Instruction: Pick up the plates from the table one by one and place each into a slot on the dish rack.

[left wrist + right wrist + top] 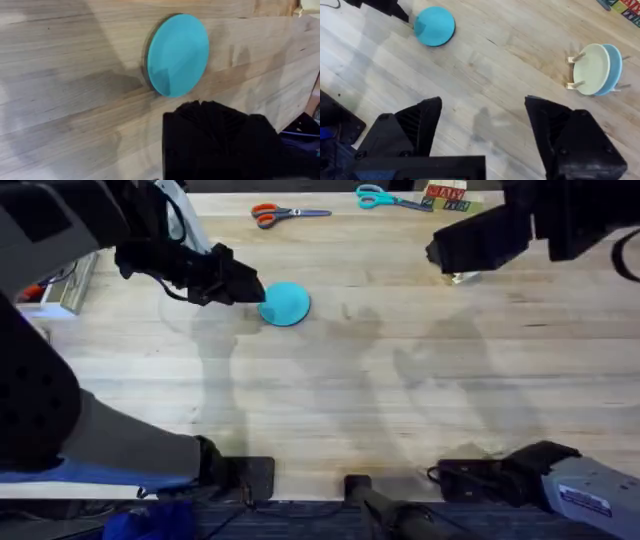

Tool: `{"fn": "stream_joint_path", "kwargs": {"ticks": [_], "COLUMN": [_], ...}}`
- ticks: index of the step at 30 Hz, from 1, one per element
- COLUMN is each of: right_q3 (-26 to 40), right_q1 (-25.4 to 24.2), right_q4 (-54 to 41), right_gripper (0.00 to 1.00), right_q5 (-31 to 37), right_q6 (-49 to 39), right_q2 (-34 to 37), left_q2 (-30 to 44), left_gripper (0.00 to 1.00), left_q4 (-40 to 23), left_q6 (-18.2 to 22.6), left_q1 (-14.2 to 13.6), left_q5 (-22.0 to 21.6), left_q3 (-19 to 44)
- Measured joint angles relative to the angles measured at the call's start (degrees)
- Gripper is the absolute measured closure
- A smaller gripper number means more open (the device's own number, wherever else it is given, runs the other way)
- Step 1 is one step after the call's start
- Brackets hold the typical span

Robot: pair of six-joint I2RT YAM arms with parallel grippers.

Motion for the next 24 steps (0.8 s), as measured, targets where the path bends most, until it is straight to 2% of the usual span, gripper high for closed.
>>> {"fn": "stream_joint_path", "kwargs": {"ticks": [24], "right_q3": [0.0], "right_q1": [0.0], "right_q4": [0.01], "right_gripper": [0.005], "right_q5": [0.0], "right_q6": [0.0], "right_q2": [0.0], "left_q2": [0.0], "left_gripper": [0.961], "left_q4": [1.86], "left_q6": [-0.17], "left_q1": [0.0], "left_q5": [0.02], "left_q3": [-0.02]}}
